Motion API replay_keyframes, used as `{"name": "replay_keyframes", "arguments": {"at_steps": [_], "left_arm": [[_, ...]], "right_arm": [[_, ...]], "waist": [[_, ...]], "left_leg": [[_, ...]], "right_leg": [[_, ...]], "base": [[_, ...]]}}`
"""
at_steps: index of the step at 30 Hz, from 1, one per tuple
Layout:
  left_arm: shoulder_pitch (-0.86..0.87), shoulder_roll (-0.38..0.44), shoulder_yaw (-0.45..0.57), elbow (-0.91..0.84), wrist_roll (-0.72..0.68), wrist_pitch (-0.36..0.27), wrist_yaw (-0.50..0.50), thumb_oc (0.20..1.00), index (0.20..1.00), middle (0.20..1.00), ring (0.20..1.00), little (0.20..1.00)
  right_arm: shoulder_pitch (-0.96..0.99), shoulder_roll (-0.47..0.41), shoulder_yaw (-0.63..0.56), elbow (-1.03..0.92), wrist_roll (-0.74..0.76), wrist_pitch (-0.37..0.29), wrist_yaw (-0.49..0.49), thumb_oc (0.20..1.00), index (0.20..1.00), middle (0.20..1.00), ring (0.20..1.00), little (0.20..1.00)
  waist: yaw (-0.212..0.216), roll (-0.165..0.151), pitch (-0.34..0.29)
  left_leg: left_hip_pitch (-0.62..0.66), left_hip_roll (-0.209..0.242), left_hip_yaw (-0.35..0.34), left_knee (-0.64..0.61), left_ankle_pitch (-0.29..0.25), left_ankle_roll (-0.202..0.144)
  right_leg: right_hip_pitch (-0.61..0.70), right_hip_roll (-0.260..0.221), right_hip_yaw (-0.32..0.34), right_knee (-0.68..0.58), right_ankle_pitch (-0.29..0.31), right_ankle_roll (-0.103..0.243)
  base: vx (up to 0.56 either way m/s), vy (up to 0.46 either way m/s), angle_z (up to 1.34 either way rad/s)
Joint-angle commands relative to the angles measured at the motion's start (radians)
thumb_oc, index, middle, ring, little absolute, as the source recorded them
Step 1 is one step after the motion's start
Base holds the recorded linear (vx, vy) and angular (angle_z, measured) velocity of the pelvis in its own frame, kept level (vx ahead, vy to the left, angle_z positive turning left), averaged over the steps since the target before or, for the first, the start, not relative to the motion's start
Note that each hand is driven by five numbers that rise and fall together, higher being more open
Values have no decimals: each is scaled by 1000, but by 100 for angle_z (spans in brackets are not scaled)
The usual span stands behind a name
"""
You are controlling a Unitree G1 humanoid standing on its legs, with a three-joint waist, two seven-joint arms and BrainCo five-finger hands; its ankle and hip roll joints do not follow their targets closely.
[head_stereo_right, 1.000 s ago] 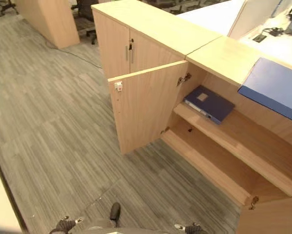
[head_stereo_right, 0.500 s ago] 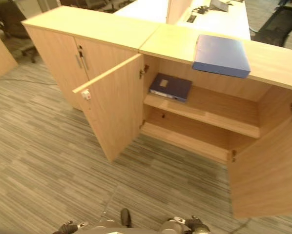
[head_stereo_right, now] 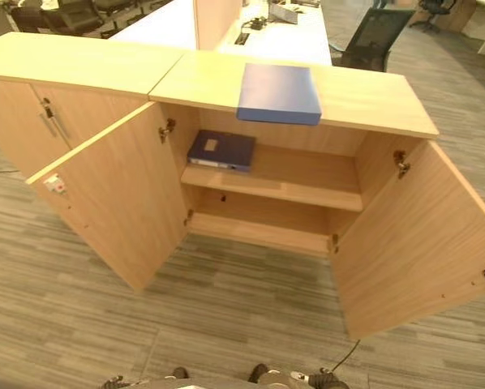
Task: Put the empty folder in the office cabinet
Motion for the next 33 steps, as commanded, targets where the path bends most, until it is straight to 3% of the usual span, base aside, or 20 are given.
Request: {"name": "replay_keyframes", "arguments": {"at_steps": [1, 2, 3, 4, 6, 8, 10, 12, 13, 14, 17, 19, 20, 21, 24, 25, 29, 33], "left_arm": [[-45, 4, -3, -23, -30, -2, -2, 1000, 1000, 1000, 1000, 1000], [-48, 0, -10, -35, -38, -7, 4, 1000, 1000, 1000, 1000, 1000], [-49, 0, -10, -35, -38, -7, 5, 1000, 1000, 1000, 1000, 1000], [-52, -7, -17, -38, -46, -11, 6, 1000, 1000, 1000, 1000, 1000], [-51, -10, -17, -37, -51, -13, 6, 1000, 1000, 1000, 1000, 1000], [-45, -10, -23, -37, -42, -10, 1, 1000, 1000, 1000, 1000, 1000], [-49, -7, -28, -33, -36, -14, 0, 1000, 1000, 1000, 1000, 1000], [-59, -3, -30, -19, -31, -13, -3, 1000, 1000, 1000, 1000, 1000], [-54, -9, -29, -13, -28, -12, -4, 1000, 1000, 1000, 1000, 1000], [-53, -10, -29, -9, -23, -11, -4, 1000, 1000, 1000, 1000, 1000], [-55, -8, -35, -3, 4, -10, -6, 1000, 1000, 1000, 1000, 1000], [-55, 1, -34, 4, 18, -3, -14, 1000, 1000, 1000, 1000, 1000], [-53, 5, -33, -3, 15, -1, -17, 1000, 1000, 1000, 1000, 1000], [-51, 7, -32, -6, 14, -2, -19, 1000, 1000, 1000, 1000, 1000], [-51, 11, -37, -21, 7, -6, -23, 1000, 1000, 1000, 1000, 1000], [-57, 9, -41, -25, 5, -6, -27, 1000, 1000, 1000, 1000, 1000], [-81, 7, -67, -54, 8, -15, -41, 1000, 1000, 1000, 1000, 1000], [-86, -6, -89, -82, 21, -23, -53, 1000, 1000, 1000, 1000, 1000]], "right_arm": [[-70, -5, 30, 14, 19, -11, -12, 1000, 1000, 1000, 1000, 1000], [-73, -17, 32, 10, 17, -11, -16, 1000, 1000, 1000, 1000, 1000], [-74, -18, 31, 9, 17, -11, -16, 1000, 1000, 1000, 1000, 1000], [-73, -30, 28, 9, 20, -9, -16, 1000, 1000, 1000, 1000, 1000], [-72, -35, 26, 10, 21, -8, -16, 1000, 1000, 1000, 1000, 1000], [-63, -47, 26, 14, 8, -7, -16, 1000, 1000, 1000, 1000, 1000], [-63, -51, 26, 16, 5, -11, -22, 1000, 1000, 1000, 1000, 1000], [-58, -50, 16, 24, 7, -13, -17, 1000, 1000, 1000, 1000, 1000], [-48, -44, 9, 31, 3, -11, -19, 1000, 1000, 1000, 1000, 1000], [-43, -39, 4, 32, 4, -10, -21, 1000, 1000, 1000, 1000, 1000], [-49, -21, -2, 18, -8, 3, -7, 1000, 1000, 1000, 1000, 1000], [-58, -15, -4, -1, -26, 9, 6, 1000, 1000, 1000, 1000, 1000], [-63, -11, 8, -20, -38, 10, 9, 1000, 1000, 1000, 1000, 1000], [-64, -6, 17, -30, -40, 9, 11, 1000, 1000, 1000, 1000, 1000], [-74, -1, 30, -53, -30, 3, 13, 1000, 1000, 1000, 1000, 1000], [-79, 1, 32, -53, -26, 1, 11, 1000, 1000, 1000, 1000, 1000], [-83, 10, 35, -46, -4, 2, 10, 1000, 1000, 1000, 1000, 1000], [-72, 5, 34, -27, -9, 2, 9, 1000, 1000, 1000, 1000, 1000]], "waist": [[26, -36, 84], [42, -37, 102], [39, -34, 101], [51, -41, 113], [54, -48, 113], [71, -49, 106], [84, -34, 105], [92, -18, 94], [83, -9, 68], [80, -10, 56], [63, -3, 15], [62, 11, 24], [66, 19, 39], [65, 20, 48], [54, 31, 73], [47, 37, 83], [19, 20, 104], [17, 4, 71]], "left_leg": [[29, 55, -60, 232, -72, 23], [-20, 50, -98, 312, -31, 32], [-29, 54, -104, 323, -34, 30], [-115, 18, -167, 346, -38, 45], [-135, 8, -175, 310, -48, 44], [-165, -12, -199, 123, 2, 19], [-215, -32, -235, -54, 115, -11], [-202, -37, -236, -218, 152, -30], [-186, -46, -241, -218, 171, -29], [-172, -57, -238, -218, 168, -23], [-117, -144, -213, -218, 114, 40], [-42, -209, -182, -218, 39, 81], [-9, -228, -161, -218, 16, 99], [7, -235, -153, -218, 7, 106], [42, -227, -132, -218, -10, 109], [47, -222, -131, -218, -13, 106], [75, -227, -164, -218, -24, 99], [71, -230, -157, -218, -21, 100]], "right_leg": [[62, 9, 33, -161, 81, 60], [78, 18, 40, -162, 67, 44], [76, 21, 37, -162, 66, 42], [93, 18, 43, -170, 56, 39], [103, 11, 48, -178, 55, 48], [126, 1, 68, -202, 54, 65], [157, 10, 73, -222, 46, 67], [188, 23, 87, -231, 35, 78], [198, 11, 90, -239, 38, 92], [198, -4, 90, -243, 43, 100], [175, -97, 121, -209, 67, 149], [132, -214, 119, -14, 83, 168], [104, -273, 76, 98, 124, 162], [86, -293, 61, 148, 138, 160], [38, -261, 26, 164, 125, 142], [8, -219, 26, 112, 114, 142], [-40, -91, 148, -74, 144, 157], [10, -68, 140, -182, 187, 154]], "base": [[58, -209, -23], [36, -122, -25], [52, -84, -22], [98, -15, -17], [137, 43, -2], [199, 160, -2], [202, 184, -7], [325, 307, -23], [394, 411, -63], [398, 471, -65], [312, 565, -44], [324, 598, 15], [227, 491, 3], [154, 388, -15], [101, 120, -12], [79, -22, 19], [126, -108, 9], [120, -132, 40]]}}
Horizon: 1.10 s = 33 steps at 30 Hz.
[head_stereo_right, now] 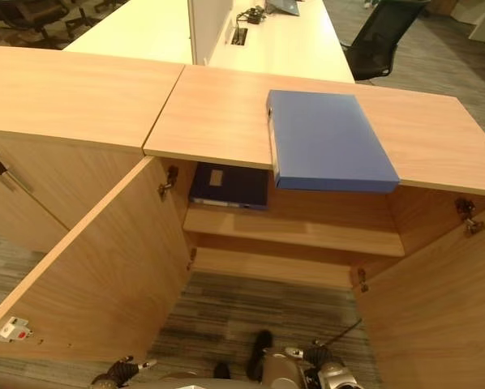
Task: Put the empty folder in the office cabinet
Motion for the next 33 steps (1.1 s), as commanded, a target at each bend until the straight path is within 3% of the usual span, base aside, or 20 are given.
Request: {"name": "replay_keyframes", "arguments": {"at_steps": [1, 7, 14, 16, 19, 20, 22, 23, 24, 25, 27, 33], "left_arm": [[-45, 0, -16, -24, 37, -23, -14, 1000, 1000, 1000, 1000, 1000], [-37, 12, -44, -125, 28, -27, -41, 1000, 1000, 1000, 1000, 1000], [-24, 49, -82, -275, -10, -25, -78, 1000, 1000, 1000, 1000, 1000], [-22, 55, -82, -283, -19, -24, -79, 1000, 1000, 1000, 1000, 1000], [-29, 63, -85, -319, -46, -13, -79, 1000, 1000, 1000, 1000, 1000], [-30, 56, -90, -340, -61, -10, -75, 1000, 1000, 1000, 1000, 1000], [-29, 52, -92, -345, -59, -10, -76, 1000, 1000, 1000, 1000, 1000], [-19, 48, -90, -348, -55, -12, -80, 1000, 1000, 1000, 1000, 1000], [-15, 48, -88, -348, -54, -13, -83, 1000, 1000, 1000, 1000, 1000], [-15, 48, -88, -348, -54, -12, -83, 1000, 1000, 1000, 1000, 1000], [-2, 44, -84, -345, -55, -8, -96, 1000, 1000, 1000, 1000, 1000], [10, 42, -71, -326, -48, -9, -96, 1000, 1000, 1000, 1000, 1000]], "right_arm": [[-58, 0, -1, 55, -2, -11, -4, 1000, 1000, 1000, 1000, 1000], [-58, -10, 1, 55, -1, -12, 3, 1000, 1000, 1000, 1000, 1000], [-57, -26, 7, 48, 4, -13, 10, 1000, 1000, 1000, 1000, 1000], [-58, -27, 6, 52, 5, -12, 12, 1000, 1000, 1000, 1000, 1000], [-60, -32, 1, 54, 21, -9, 7, 1000, 1000, 1000, 1000, 1000], [-62, -42, -5, 56, 23, -4, -4, 1000, 1000, 1000, 1000, 1000], [-59, -45, -10, 58, 25, -3, -6, 1000, 1000, 1000, 1000, 1000], [-52, -53, -16, 60, 22, -1, -2, 1000, 1000, 1000, 1000, 1000], [-48, -57, -16, 59, 21, -2, -1, 1000, 1000, 1000, 1000, 1000], [-48, -57, -16, 59, 21, -2, -1, 1000, 1000, 1000, 1000, 1000], [-47, -61, -17, 59, 10, 0, 5, 1000, 1000, 1000, 1000, 1000], [-33, -55, -24, 52, -11, -1, 8, 1000, 1000, 1000, 1000, 1000]], "waist": [[14, -7, 2], [9, -8, -16], [-5, -9, -19], [-5, -11, -13], [-1, -19, 30], [7, -21, 53], [9, -19, 52], [19, -19, 47], [24, -16, 45], [24, -17, 45], [25, 4, 29], [13, 27, -1]], "left_leg": [[-13, 80, -85, -131, 132, 37], [9, 115, -86, -131, 128, 14], [41, 189, -80, -130, 139, -32], [28, 204, -78, -72, 124, -39], [-96, 259, -82, 220, 90, -45], [-175, 266, -81, 344, 126, -29], [-209, 241, -88, 348, 115, -15], [-263, 166, -117, 306, 83, 2], [-283, 135, -132, 275, 89, 5], [-283, 134, -132, 273, 90, 5], [-239, 112, -139, 142, 136, 11], [-136, 84, -139, -15, 154, 31]], "right_leg": [[162, -48, 19, -169, 61, 111], [206, -12, 27, -218, 49, 103], [228, 35, 49, -214, 4, 74], [225, 40, 55, -197, -9, 63], [240, 52, 59, -164, -46, 33], [255, 55, 47, -161, -55, 14], [257, 54, 44, -167, -58, 16], [259, 47, 53, -174, -56, 25], [259, 48, 59, -175, -55, 28], [259, 47, 59, -175, -55, 29], [245, 48, 67, -165, -53, 32], [230, 27, 74, -133, -56, 52]], "base": [[93, -91, 43], [114, -156, 0], [91, -194, -16], [31, -138, -6], [-12, -188, -7], [16, -142, -11], [8, -17, -5], [33, 72, -2], [34, 71, -4], [53, 123, -20], [38, 166, -35], [59, 140, -26]]}}
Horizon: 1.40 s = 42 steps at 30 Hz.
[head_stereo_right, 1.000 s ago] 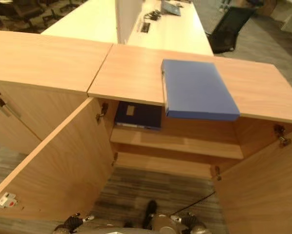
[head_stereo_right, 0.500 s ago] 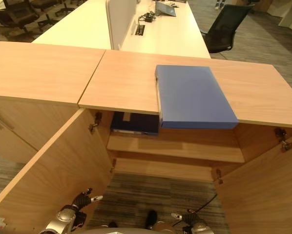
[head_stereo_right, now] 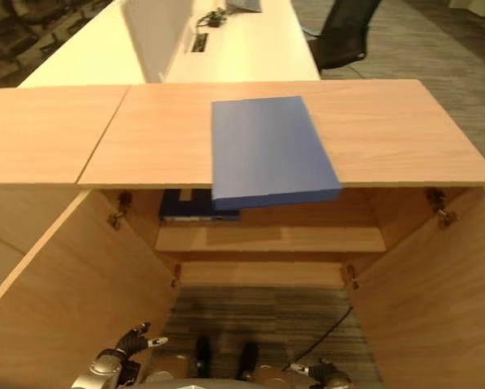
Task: Put the empty folder in the office cabinet
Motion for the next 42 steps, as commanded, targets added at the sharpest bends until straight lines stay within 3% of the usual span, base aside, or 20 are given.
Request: {"name": "replay_keyframes", "arguments": {"at_steps": [1, 2, 5, 7, 9, 10, 12, 14, 15, 19, 21, 24, 27, 30, 31, 32, 33, 34, 37, 42], "left_arm": [[-25, -2, 8, -36, -3, -24, 2, 1000, 1000, 1000, 1000, 1000], [-25, -2, 8, -36, -3, -24, 2, 1000, 1000, 1000, 1000, 1000], [-18, 4, 27, -29, 2, -20, 6, 1000, 1000, 1000, 1000, 1000], [-23, 12, 35, -20, 1, -21, 11, 1000, 1000, 1000, 1000, 1000], [-33, 16, 43, -5, 0, -24, 18, 1000, 1000, 1000, 1000, 1000], [-33, 16, 43, -5, 0, -24, 18, 1000, 1000, 1000, 1000, 1000], [-42, 24, 43, 17, 4, -26, 28, 1000, 1000, 1000, 1000, 1000], [-44, 27, 44, 19, 6, -26, 28, 1000, 1000, 1000, 1000, 1000], [-52, 41, 44, 14, 8, -26, 38, 1000, 1000, 1000, 1000, 1000], [-69, 48, 44, 27, 2, -29, 48, 1000, 1000, 1000, 1000, 1000], [-68, 48, 52, 46, -3, -33, 50, 1000, 1000, 1000, 1000, 1000], [-61, 45, 56, 31, -31, -34, 61, 1000, 1000, 1000, 1000, 1000], [-66, 33, 52, 5, -58, -34, 66, 1000, 1000, 1000, 1000, 1000], [-82, 19, 41, -1, -66, -25, 69, 1000, 1000, 1000, 1000, 1000], [-86, 17, 38, -1, -61, -21, 67, 1000, 1000, 1000, 1000, 1000], [-85, 20, 41, -11, -61, -21, 60, 1000, 1000, 1000, 1000, 1000], [-85, 20, 41, -12, -61, -21, 60, 1000, 1000, 1000, 1000, 1000], [-80, 19, 42, -13, -57, -24, 54, 1000, 1000, 1000, 1000, 1000], [-78, 7, 28, -10, -56, -28, 48, 1000, 1000, 1000, 1000, 1000], [-61, 7, 27, -24, -48, -18, 33, 1000, 1000, 1000, 1000, 1000]], "right_arm": [[-70, -21, -12, 8, -20, -7, -2, 1000, 1000, 1000, 1000, 1000], [-70, -21, -12, 8, -20, -7, -2, 1000, 1000, 1000, 1000, 1000], [-83, -14, -15, -1, -26, -2, 5, 1000, 1000, 1000, 1000, 1000], [-87, -9, -16, -8, -27, -1, 8, 1000, 1000, 1000, 1000, 1000], [-93, -8, -25, -12, -22, -2, 6, 1000, 1000, 1000, 1000, 1000], [-93, -8, -25, -12, -22, -2, 6, 1000, 1000, 1000, 1000, 1000], [-100, -6, -32, -11, -23, 1, 4, 1000, 1000, 1000, 1000, 1000], [-99, -4, -32, -11, -24, 2, 6, 1000, 1000, 1000, 1000, 1000], [-98, 5, -29, -14, -26, 5, 13, 1000, 1000, 1000, 1000, 1000], [-105, 14, -20, -16, -23, 3, 15, 1000, 1000, 1000, 1000, 1000], [-107, 18, -9, -10, -31, 1, 17, 1000, 1000, 1000, 1000, 1000], [-113, 13, 15, 0, -29, -6, 8, 1000, 1000, 1000, 1000, 1000], [-118, -6, 18, -1, -13, -18, -10, 1000, 1000, 1000, 1000, 1000], [-115, -25, 9, 14, -14, -17, -22, 1000, 1000, 1000, 1000, 1000], [-111, -29, 10, 19, -19, -16, -24, 1000, 1000, 1000, 1000, 1000], [-108, -35, 8, 23, -19, -14, -24, 1000, 1000, 1000, 1000, 1000], [-108, -35, 8, 23, -19, -14, -24, 1000, 1000, 1000, 1000, 1000], [-104, -47, 1, 26, -13, -16, -22, 1000, 1000, 1000, 1000, 1000], [-98, -52, -7, 27, -5, -16, -22, 1000, 1000, 1000, 1000, 1000], [-90, -43, -8, 36, -2, -11, -19, 1000, 1000, 1000, 1000, 1000]], "waist": [[33, 5, 14], [33, 5, 14], [45, 25, 33], [47, 33, 39], [49, 36, 43], [48, 36, 43], [50, 22, 51], [50, 14, 53], [46, -15, 51], [47, -41, 42], [55, -53, 30], [56, -44, 23], [44, -29, 22], [33, -25, 35], [28, -29, 41], [28, -36, 46], [29, -36, 46], [41, -43, 52], [48, -46, 56], [47, -24, 38]], "left_leg": [[-12, -18, -3, -33, 27, 29], [-12, -18, -2, -33, 27, 29], [24, -16, 35, -63, 17, 44], [36, -1, 28, -68, 0, 38], [18, 14, 22, -59, 10, 41], [18, 14, 22, -59, 9, 41], [11, 32, 3, -26, -12, 28], [13, 37, -4, -14, -19, 24], [10, 60, -34, 8, -24, 3], [23, 102, -58, 4, -18, -27], [39, 146, -57, -3, -14, -57], [47, 243, -86, -38, 46, -94], [28, 303, -101, -67, 121, -111], [-7, 347, -17, -53, 211, -103], [-5, 359, 41, -29, 202, -106], [-5, 347, 83, 8, 156, -91], [-6, 347, 83, 13, 153, -90], [-31, 268, 31, 100, 61, -61], [-76, 112, -33, 179, -49, -23], [-19, 54, -5, 85, -44, 3]], "right_leg": [[25, -75, 84, 81, -47, 87], [24, -75, 85, 81, -47, 87], [-32, -153, 57, 199, -28, 118], [-42, -191, 62, 216, -16, 134], [-63, -238, 71, 182, 42, 134], [-62, -238, 70, 182, 43, 134], [-73, -308, 93, 111, 123, 162], [-74, -326, 102, 92, 151, 174], [-83, -358, 161, 74, 212, 200], [-79, -339, 196, 81, 199, 212], [-50, -315, 129, 56, 140, 220], [-52, -232, 125, 85, 42, 180], [-55, -157, 104, 100, -16, 137], [-29, -115, 53, 93, -49, 101], [-12, -108, 36, 98, -69, 96], [-10, -104, 28, 99, -76, 86], [-10, -105, 29, 100, -76, 86], [-7, -104, 36, 97, -74, 80], [-2, -106, 41, 102, -63, 77], [3, -79, 43, 85, -56, 77]], "base": [[-12, 98, -3], [-16, 131, -17], [-21, 95, -32], [2, -53, -23], [-35, -88, 4], [13, -90, -1], [53, -229, 2], [79, -304, 23], [80, -306, 41], [99, -377, 49], [127, -459, 4], [87, -485, 10], [29, -421, 4], [-19, -339, 39], [-23, -307, 75], [2, -219, 68], [-51, -218, 48], [-26, -153, 13], [-13, -84, 15], [20, 23, 12]]}}
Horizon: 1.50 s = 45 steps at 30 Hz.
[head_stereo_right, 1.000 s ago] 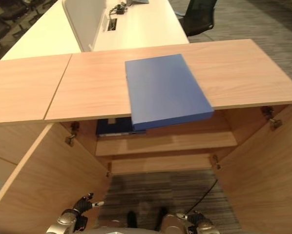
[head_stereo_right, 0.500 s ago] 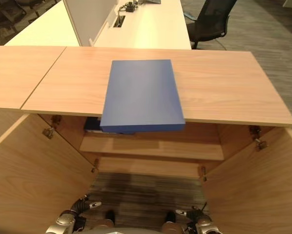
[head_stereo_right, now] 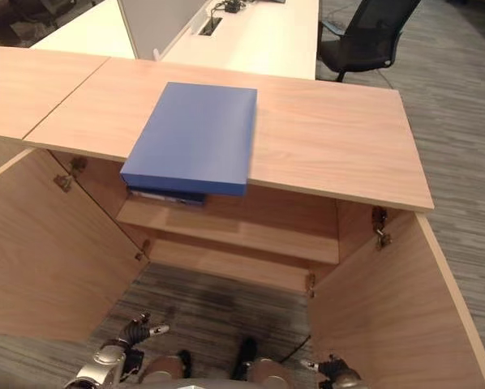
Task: Put the empty folder in the office cabinet
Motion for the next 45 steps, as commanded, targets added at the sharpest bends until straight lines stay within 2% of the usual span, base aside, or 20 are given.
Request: {"name": "replay_keyframes", "arguments": {"at_steps": [1, 2, 3, 5, 8, 9, 14, 16, 17, 18, 20, 22, 25, 26, 28, 31, 32, 35, 37, 45], "left_arm": [[2, 19, 16, -52, 8, -20, -3, 1000, 1000, 1000, 1000, 1000], [2, 19, 16, -52, 8, -20, -3, 1000, 1000, 1000, 1000, 1000], [5, 21, 22, -63, 5, -21, -3, 1000, 1000, 1000, 1000, 1000], [14, 16, 36, -81, -31, -23, -5, 1000, 1000, 1000, 1000, 1000], [38, 7, 66, -128, -108, -21, -9, 1000, 1000, 1000, 1000, 1000], [69, -2, 101, -196, -189, -28, -7, 1000, 1000, 1000, 1000, 1000], [157, -8, 181, -466, -315, -56, 31, 1000, 1000, 1000, 1000, 1000], [232, 3, 229, -662, -335, -60, 35, 1000, 1000, 1000, 1000, 1000], [232, 3, 229, -662, -335, -60, 35, 1000, 1000, 1000, 1000, 1000], [272, 12, 271, -791, -326, -62, 52, 1000, 1000, 1000, 1000, 1000], [289, 16, 299, -855, -318, -63, 57, 1000, 1000, 1000, 1000, 1000], [300, 16, 398, -1041, -234, -94, 139, 1000, 1000, 1000, 1000, 1000], [277, 20, 443, -1107, -150, -113, 204, 1000, 1000, 1000, 1000, 1000], [237, 35, 480, -1159, -9, -123, 294, 1000, 1000, 1000, 1000, 1000], [195, 53, 507, -1198, 129, -125, 381, 1000, 1000, 1000, 1000, 1000], [139, 74, 502, -1256, 233, -125, 423, 1000, 1000, 1000, 1000, 1000], [137, 74, 501, -1256, 234, -124, 423, 1000, 1000, 1000, 1000, 1000], [71, 142, 455, -1261, 368, -105, 428, 1000, 1000, 1000, 1000, 1000], [18, 200, 390, -1236, 426, -102, 383, 1000, 1000, 1000, 1000, 1000], [-69, 309, 258, -1299, 499, -155, 266, 1000, 1000, 1000, 1000, 1000]], "right_arm": [[-31, 0, 11, 28, 19, -12, -9, 1000, 1000, 1000, 1000, 1000], [-31, 0, 11, 28, 19, -12, -9, 1000, 1000, 1000, 1000, 1000], [-22, 9, 14, 20, 22, -15, -4, 1000, 1000, 1000, 1000, 1000], [-19, 18, 20, 20, 17, -15, -6, 1000, 1000, 1000, 1000, 1000], [-12, 24, 14, 17, 23, -15, -5, 1000, 1000, 1000, 1000, 1000], [-10, 27, 9, 7, 22, -14, -3, 1000, 1000, 1000, 1000, 1000], [-4, 27, -1, -20, 4, -3, -3, 1000, 1000, 1000, 1000, 1000], [11, 16, -11, -36, -11, 4, 3, 1000, 1000, 1000, 1000, 1000], [11, 16, -11, -36, -11, 4, 3, 1000, 1000, 1000, 1000, 1000], [25, 11, -18, -35, -23, 11, 10, 1000, 1000, 1000, 1000, 1000], [32, 9, -22, -34, -28, 14, 14, 1000, 1000, 1000, 1000, 1000], [49, 26, -26, -28, -22, 15, 20, 1000, 1000, 1000, 1000, 1000], [64, 39, -26, -29, -11, 7, 18, 1000, 1000, 1000, 1000, 1000], [79, 58, -16, -29, -5, -4, 8, 1000, 1000, 1000, 1000, 1000], [85, 75, -3, -27, 3, -17, -5, 1000, 1000, 1000, 1000, 1000], [83, 87, 13, -21, 8, -29, -20, 1000, 1000, 1000, 1000, 1000], [81, 87, 12, -20, 8, -29, -20, 1000, 1000, 1000, 1000, 1000], [70, 90, 19, -4, 7, -31, -26, 1000, 1000, 1000, 1000, 1000], [57, 85, 23, 13, -1, -24, -25, 1000, 1000, 1000, 1000, 1000], [29, 67, 20, 30, -19, -13, -14, 1000, 1000, 1000, 1000, 1000]], "waist": [[7, 12, -28], [7, 12, -28], [6, 8, -42], [7, 11, -55], [10, 13, -64], [14, 16, -68], [26, 17, -72], [33, 19, -74], [33, 19, -74], [39, 21, -74], [42, 22, -73], [55, 17, -74], [58, 13, -75], [60, 7, -80], [60, 1, -85], [55, -3, -88], [55, -5, -88], [48, -3, -95], [35, 4, -106], [7, 15, -128]], "left_leg": [[-17, -9, 4, -56, -45, -12], [-16, -9, 4, -56, -45, -12], [-10, -27, 4, -118, -6, -5], [13, -34, -5, -173, 16, -6], [34, -36, -7, -202, 27, -7], [51, -35, -8, -213, 28, -8], [68, -34, -15, -223, 22, -9], [74, -31, -14, -223, 15, -9], [74, -31, -14, -223, 15, -9], [79, -31, -17, -223, 11, -9], [79, -31, -19, -223, 9, -9], [90, -30, -25, -223, 1, -11], [96, -29, -28, -223, -3, -14], [101, -25, -30, -223, -7, -19], [107, -22, -29, -223, -10, -24], [116, -21, -27, -223, -15, -28], [111, -23, -27, -223, -9, -26], [119, -22, -22, -223, -16, -29], [129, -22, -15, -223, -26, -30], [139, -28, 5, -223, -31, -26]], "right_leg": [[110, -29, 33, -82, 21, 100], [110, -29, 33, -82, 21, 100], [109, -27, 22, -113, 45, 97], [122, -19, 12, -136, 50, 100], [142, -16, 8, -153, 54, 103], [158, -14, 10, -161, 52, 104], [171, -16, 9, -163, 48, 108], [173, -16, 8, -163, 46, 113], [173, -16, 8, -163, 46, 113], [177, -17, 9, -163, 44, 115], [178, -17, 9, -163, 43, 116], [187, -17, 7, -163, 39, 117], [192, -16, 5, -163, 33, 118], [197, -15, 7, -163, 28, 118], [200, -15, 7, -163, 25, 119], [206, -14, 11, -163, 24, 120], [201, -16, 11, -163, 27, 120], [205, -16, 16, -163, 28, 122], [211, -15, 21, -163, 27, 125], [208, -19, 39, -163, 41, 130]], "base": [[12, 6, -8], [0, 0, 0], [-32, 18, 3], [15, 11, -9], [62, 23, 7], [57, 32, 14], [26, 18, 4], [27, 28, 5], [31, 35, 2], [0, 0, 0], [0, 0, 0], [36, 9, 1], [26, -13, 5], [17, -19, 6], [21, -23, 8], [4, -5, 1], [0, 0, 0], [0, 0, 0], [9, 17, -6], [0, 22, -9]]}}
